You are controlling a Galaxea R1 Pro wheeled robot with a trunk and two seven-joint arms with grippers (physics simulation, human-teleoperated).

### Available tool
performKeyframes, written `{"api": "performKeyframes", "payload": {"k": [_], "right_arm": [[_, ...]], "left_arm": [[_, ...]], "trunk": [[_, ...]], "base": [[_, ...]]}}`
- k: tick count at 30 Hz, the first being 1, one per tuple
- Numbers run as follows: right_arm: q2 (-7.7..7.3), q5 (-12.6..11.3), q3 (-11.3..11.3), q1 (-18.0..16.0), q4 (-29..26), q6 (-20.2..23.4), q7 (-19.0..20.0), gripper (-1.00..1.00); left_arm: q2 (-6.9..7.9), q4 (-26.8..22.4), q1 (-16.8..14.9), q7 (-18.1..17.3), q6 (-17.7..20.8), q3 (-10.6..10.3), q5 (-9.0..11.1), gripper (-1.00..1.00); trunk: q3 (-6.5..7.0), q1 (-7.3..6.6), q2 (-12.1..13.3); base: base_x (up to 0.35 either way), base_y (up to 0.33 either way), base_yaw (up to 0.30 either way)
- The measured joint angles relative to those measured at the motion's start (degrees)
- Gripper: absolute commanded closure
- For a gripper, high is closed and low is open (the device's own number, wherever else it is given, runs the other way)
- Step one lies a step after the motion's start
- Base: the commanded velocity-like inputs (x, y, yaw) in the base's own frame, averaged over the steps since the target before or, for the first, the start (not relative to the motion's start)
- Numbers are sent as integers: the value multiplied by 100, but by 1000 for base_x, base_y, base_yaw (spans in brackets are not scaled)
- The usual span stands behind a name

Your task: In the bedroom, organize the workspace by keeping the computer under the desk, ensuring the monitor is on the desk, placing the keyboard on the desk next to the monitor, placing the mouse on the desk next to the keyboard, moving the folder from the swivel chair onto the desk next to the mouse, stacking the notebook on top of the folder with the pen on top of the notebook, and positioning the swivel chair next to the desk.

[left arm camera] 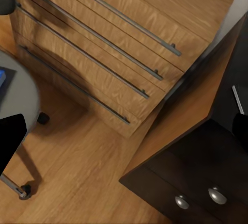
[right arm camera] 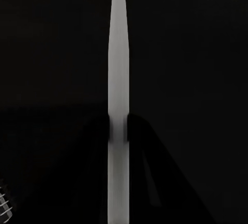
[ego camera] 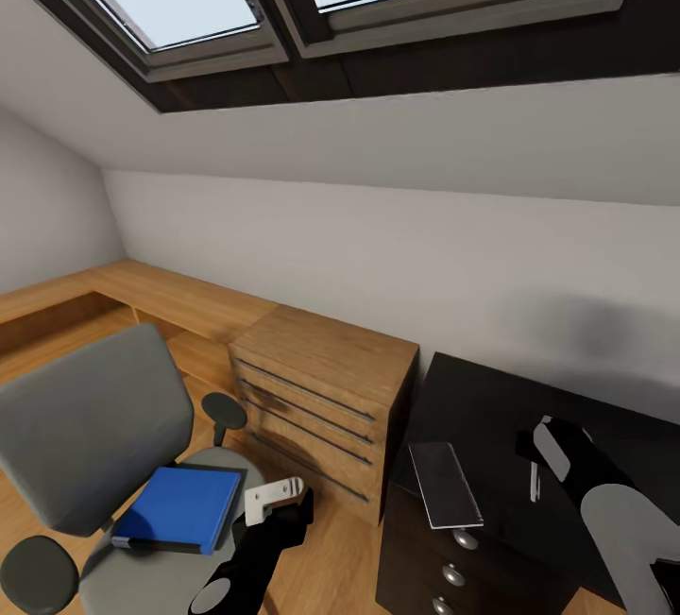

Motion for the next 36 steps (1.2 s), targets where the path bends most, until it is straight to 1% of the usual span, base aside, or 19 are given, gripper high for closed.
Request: {"api": "performKeyframes", "payload": {"k": [2, 3, 15, 19, 21, 22, 23, 25, 26, 28, 30, 31, 32, 33, 36], "right_arm": [[1, 0, 0, 0, -1, 1, 0, 100], [1, 0, 0, 0, -1, 1, 0, -100], [-6, -10, -5, 0, -18, -3, 11, -100], [-5, -19, -15, 0, -209, 17, 0, -100], [-2, -32, -27, 0, -439, 67, -2, -100], [7, -58, -36, 5, -902, 339, -2, -100], [9, -66, -39, 9, -1033, 431, -3, -100], [30, -97, -45, 24, -1513, 783, -4, -100], [47, -110, -46, 30, -1651, 874, -5, -100], [98, -144, -47, 40, -1920, 1045, -10, -100], [259, -209, -48, 82, -2404, 1386, -29, -100], [396, -238, -49, 181, -2694, 1592, -37, -100], [449, -222, -49, 228, -2790, 1648, -40, -100], [550, -223, -49, 331, -2968, 1714, -47, -100], [697, -206, -50, 477, -3240, 1781, -78, -100]], "left_arm": [[0, 0, 0, 0, 3, 0, 1, -100], [0, 0, 0, 0, 3, 0, 3, -100], [1, 11, 0, 0, 6, 0, 8, -100], [1, 21, 0, 0, 6, 2, 9, -100], [5, 25, 0, 0, 6, 7, 9, -100], [8, 32, 0, 0, 6, 19, 9, -100], [8, 33, 0, 0, 6, 21, 9, -100], [9, 34, 0, 0, 6, 24, 9, -100], [9, 34, 0, 0, 6, 25, 9, -100], [9, 35, 0, 0, 6, 25, 11, -100], [9, 35, 0, 0, 6, 26, 11, -100], [9, 35, 0, 0, 5, 27, 11, -100], [9, 35, 0, 0, 5, 29, 11, -100], [10, 34, 1, 0, 5, 32, 10, -100], [10, 34, 1, -1, 5, 34, 10, -100]], "trunk": [[0, 0, 0], [0, 0, 0], [0, 0, 0], [0, 0, 0], [0, 0, 0], [1, 0, -1], [0, 0, 0], [0, 0, -1], [0, 0, 0], [0, 0, 0], [0, 0, 0], [0, 0, 0], [0, 0, 0], [0, 0, 0], [0, 0, 0]], "base": [[0, 0, 0], [0, 0, 0], [0, 0, 0], [0, 0, 0], [0, 0, 0], [0, 0, 0], [0, 0, 0], [0, 0, 0], [0, 0, 0], [0, 0, 0], [0, 0, 34], [0, 0, 106], [0, 0, 168], [0, 0, 190], [0, 0, 224]]}}
